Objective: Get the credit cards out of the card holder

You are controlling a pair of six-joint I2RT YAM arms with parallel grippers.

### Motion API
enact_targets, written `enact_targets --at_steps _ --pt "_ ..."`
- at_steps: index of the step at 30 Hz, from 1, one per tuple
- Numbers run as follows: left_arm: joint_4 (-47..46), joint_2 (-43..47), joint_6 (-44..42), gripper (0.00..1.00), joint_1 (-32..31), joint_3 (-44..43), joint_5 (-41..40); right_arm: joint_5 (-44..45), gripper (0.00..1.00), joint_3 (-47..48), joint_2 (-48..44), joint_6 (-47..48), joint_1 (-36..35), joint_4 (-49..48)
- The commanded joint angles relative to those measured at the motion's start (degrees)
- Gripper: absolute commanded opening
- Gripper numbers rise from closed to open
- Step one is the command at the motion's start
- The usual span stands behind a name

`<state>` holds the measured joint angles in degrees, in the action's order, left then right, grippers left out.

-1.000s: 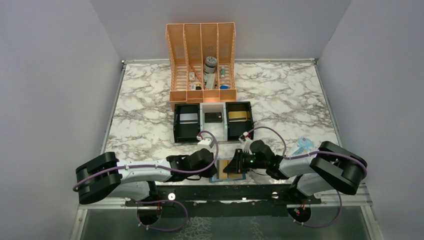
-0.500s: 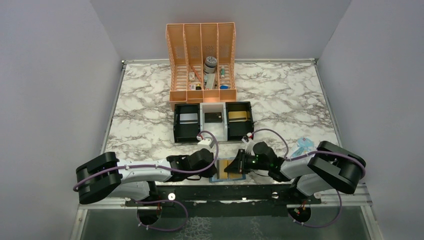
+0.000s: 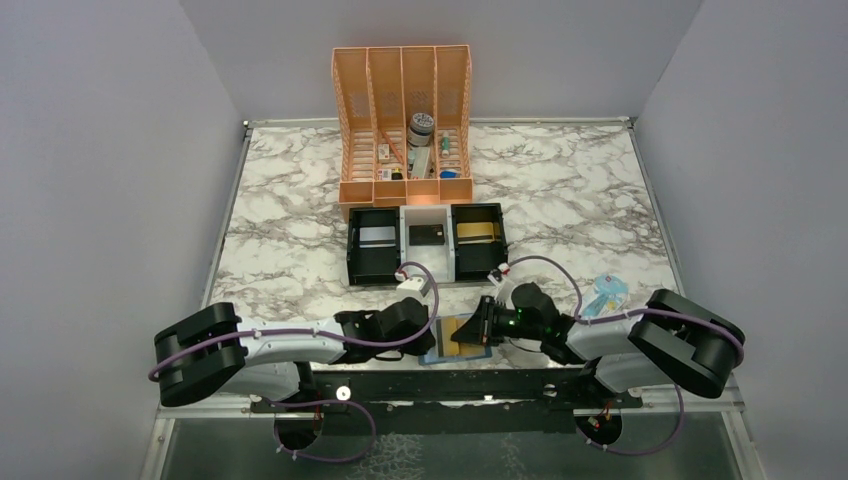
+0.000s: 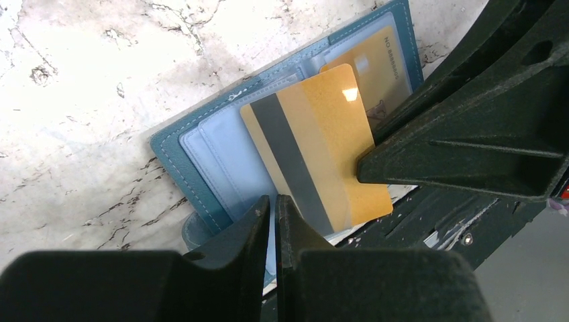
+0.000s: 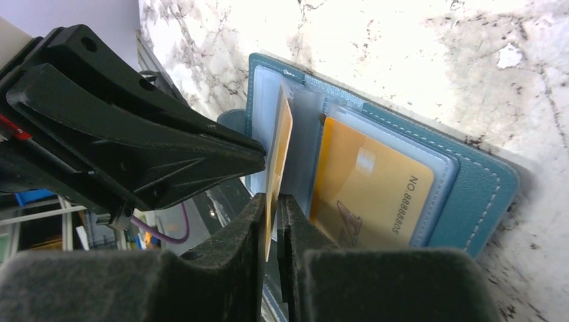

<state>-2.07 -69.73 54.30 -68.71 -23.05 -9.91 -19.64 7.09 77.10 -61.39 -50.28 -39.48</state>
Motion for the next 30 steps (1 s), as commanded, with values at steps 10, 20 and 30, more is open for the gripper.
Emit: enact_targets --at_steps 10,20,30 --pt "1.8 -3.02 -1.09 0.1 -0.38 -1.57 -0.57 -0.54 0.17 0.91 9.14 -4.14 0.36 -9.92" --pt "1.89 -1.16 -0.46 0.09 -0.61 -0.42 -1.52 3.61 0.01 -0.01 1.7 0.63 1.24 -1.8" --pt "3.52 2.12 0.11 0.09 -0.56 0.72 -4.26 15.09 0.01 4.2 -21.61 13.18 2.63 29.02"
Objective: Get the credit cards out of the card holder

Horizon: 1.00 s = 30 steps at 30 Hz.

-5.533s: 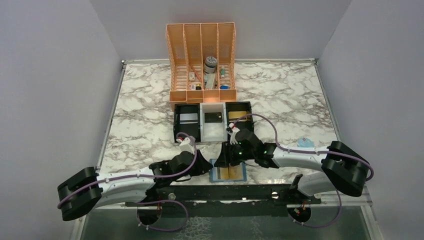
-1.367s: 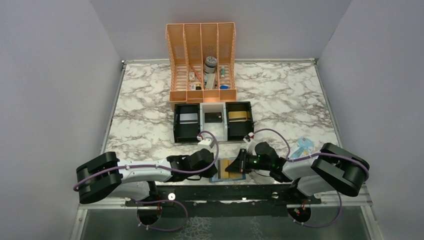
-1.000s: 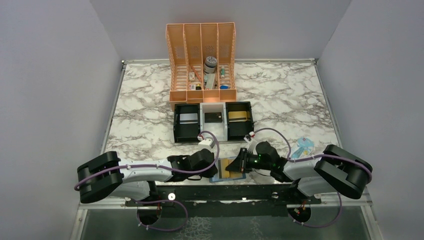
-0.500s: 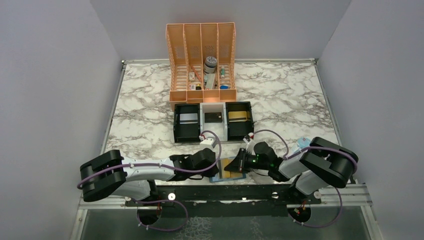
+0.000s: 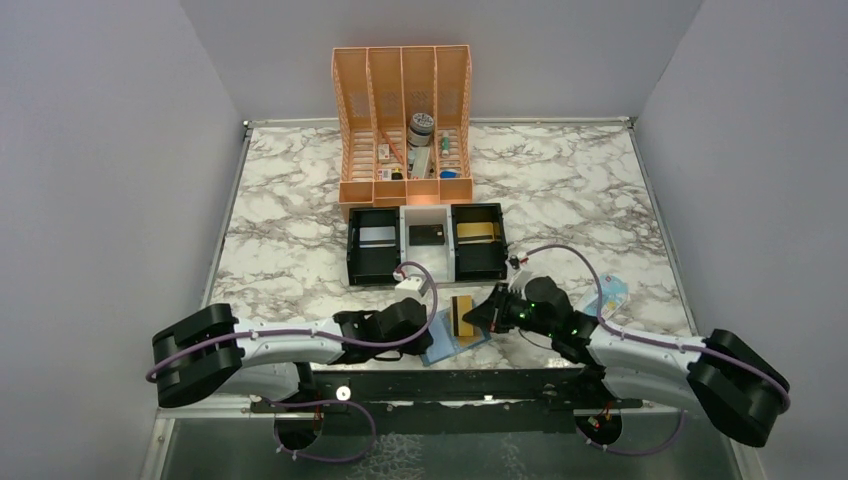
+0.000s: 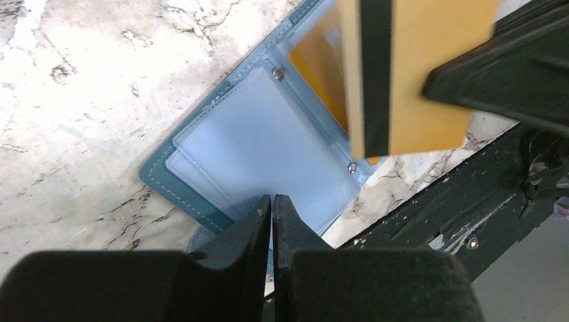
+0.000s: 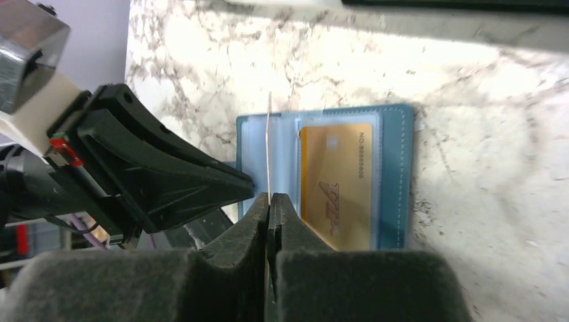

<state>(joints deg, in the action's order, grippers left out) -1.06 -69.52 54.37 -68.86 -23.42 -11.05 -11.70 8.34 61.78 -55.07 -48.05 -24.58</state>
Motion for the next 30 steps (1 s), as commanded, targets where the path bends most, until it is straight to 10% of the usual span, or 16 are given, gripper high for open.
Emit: enact_targets --at_steps 1,16,30 --pt "2.81 2.27 -0.09 0.1 -0.4 0.86 -3.47 7.69 0.01 3.52 -7.94 8.35 0.41 15.63" --pt "16.37 8.29 -9.47 0.79 1.22 -9.81 -12.96 32.56 0.01 14.97 -17.28 33.03 0.42 20.44" --pt "16.69 19.49 -5.63 0.88 6.37 -2.18 -10.12 16.72 0.01 28.84 3.26 53.84 15.97 15.67"
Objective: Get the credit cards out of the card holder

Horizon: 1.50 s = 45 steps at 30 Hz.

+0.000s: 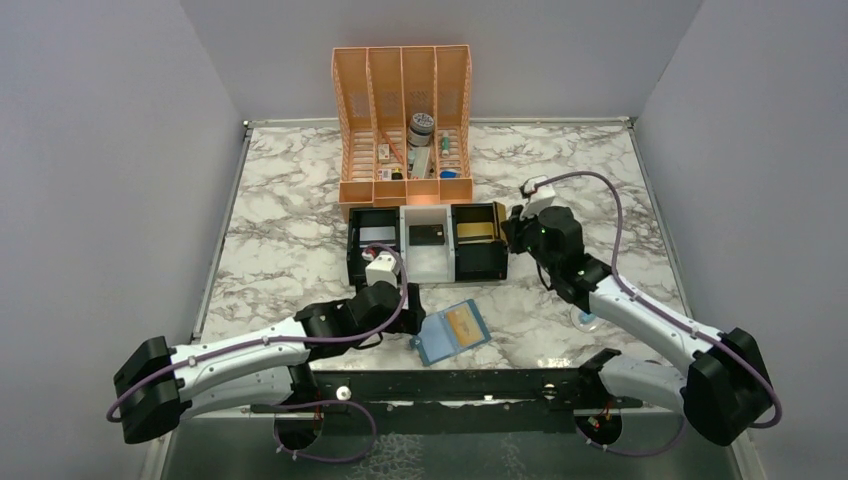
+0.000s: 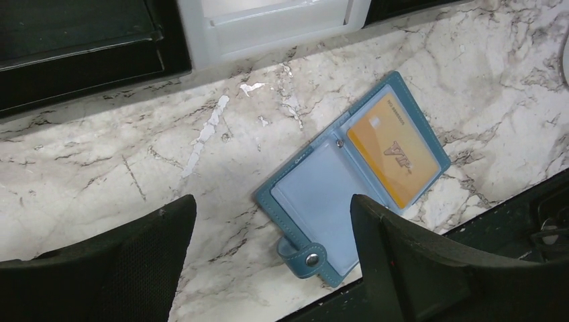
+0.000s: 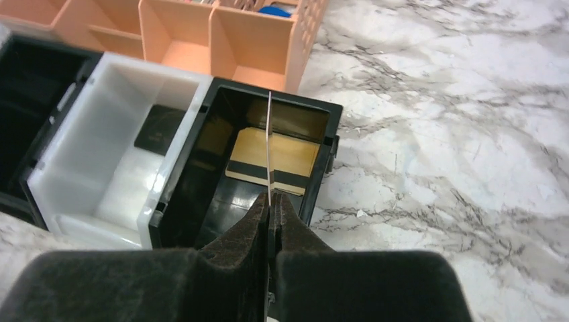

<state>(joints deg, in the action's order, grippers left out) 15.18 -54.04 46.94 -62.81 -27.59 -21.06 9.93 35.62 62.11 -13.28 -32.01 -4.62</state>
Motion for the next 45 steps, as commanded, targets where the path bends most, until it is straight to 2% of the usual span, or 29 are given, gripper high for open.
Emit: enact_targets --at_steps 1,4,12,22,35,45 --pt "-0.01 4.97 1.99 0.88 0.36 2.61 0.27 -4.48 0.01 2.57 4.33 15.62 -0.07 -2.58" --pt "-0.22 6.89 2.19 0.89 0.46 3.76 0.58 -4.34 0.01 4.91 8.2 22.51 -0.11 -0.96" --pt "1.81 8.06 1.06 0.92 0.68 3.71 -0.12 -12.7 0.01 -2.36 11.03 46.15 -2.29 -15.35" --pt "0.55 7.4 0.08 0.92 0.84 4.09 0.32 -11.32 0.01 3.17 21.35 60.91 -2.31 -12.27" --pt "1.2 8.3 -1.41 0.92 1.37 4.12 0.75 -10.66 0.02 11.12 32.85 67.79 -2.35 -10.34" --pt "2.4 11.39 -1.23 0.92 1.72 5.08 0.67 -11.92 0.06 12.32 36.42 69.99 -2.36 -9.36"
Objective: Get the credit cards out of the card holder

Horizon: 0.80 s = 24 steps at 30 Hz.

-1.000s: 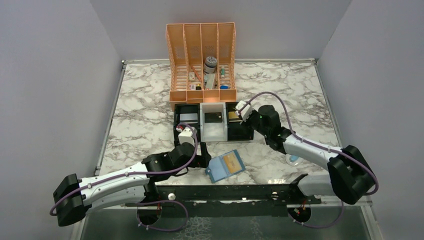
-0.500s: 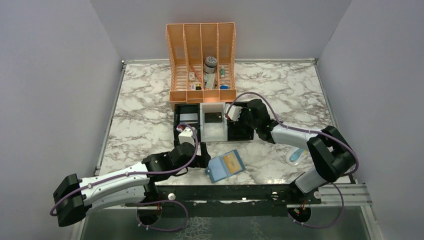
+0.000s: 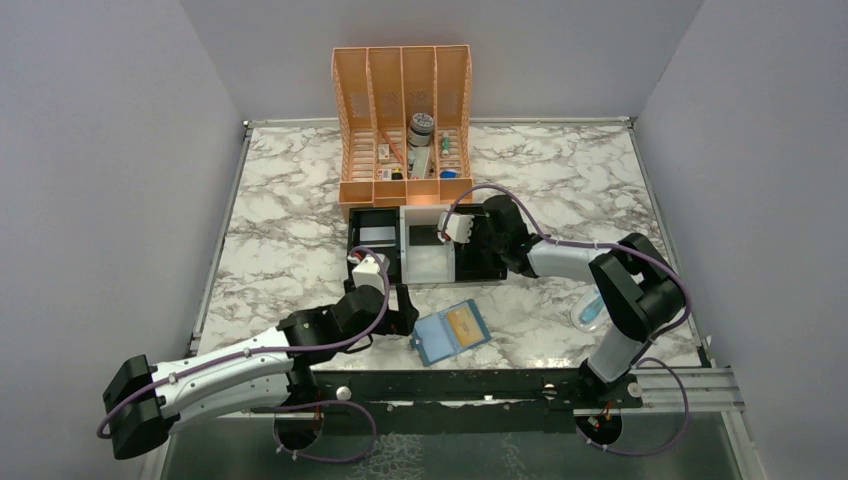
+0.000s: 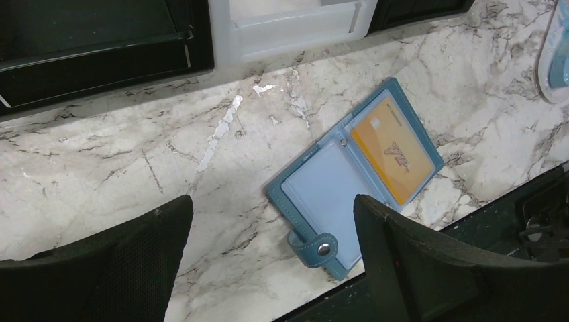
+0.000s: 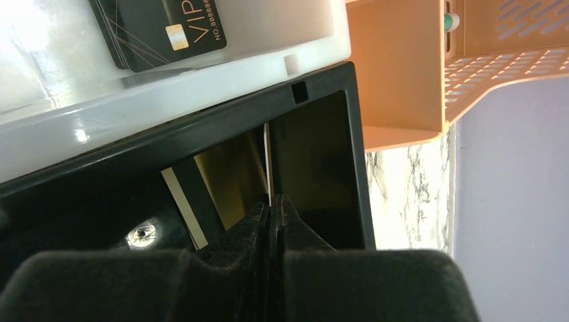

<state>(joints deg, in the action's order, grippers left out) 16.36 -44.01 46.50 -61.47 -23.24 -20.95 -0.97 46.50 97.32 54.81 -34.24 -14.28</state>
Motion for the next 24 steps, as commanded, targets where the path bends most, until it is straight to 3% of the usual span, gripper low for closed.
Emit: enact_targets --at_steps 1,9,12,15,24 --pt "1.24 1.5 -0.8 0.92 0.39 0.74 0.56 -0.89 0.06 1.18 1.35 2.0 -0.13 0.02" --pt "1.83 2.13 -0.46 0.92 0.49 1.06 1.0 -1.48 0.08 1.84 1.4 2.01 -0.13 2.07" --pt "1.97 2.87 -0.12 0.92 0.48 1.52 1.0 -1.51 0.19 1.98 1.39 2.02 -0.13 3.06" --pt "2.29 3.45 -0.09 0.92 0.48 1.57 1.1 -1.87 0.43 1.97 1.27 1.56 -0.13 4.11" --pt "3.16 5.01 0.32 0.92 0.48 1.96 1.28 -2.18 0.48 1.51 1.0 0.01 -0.11 4.89"
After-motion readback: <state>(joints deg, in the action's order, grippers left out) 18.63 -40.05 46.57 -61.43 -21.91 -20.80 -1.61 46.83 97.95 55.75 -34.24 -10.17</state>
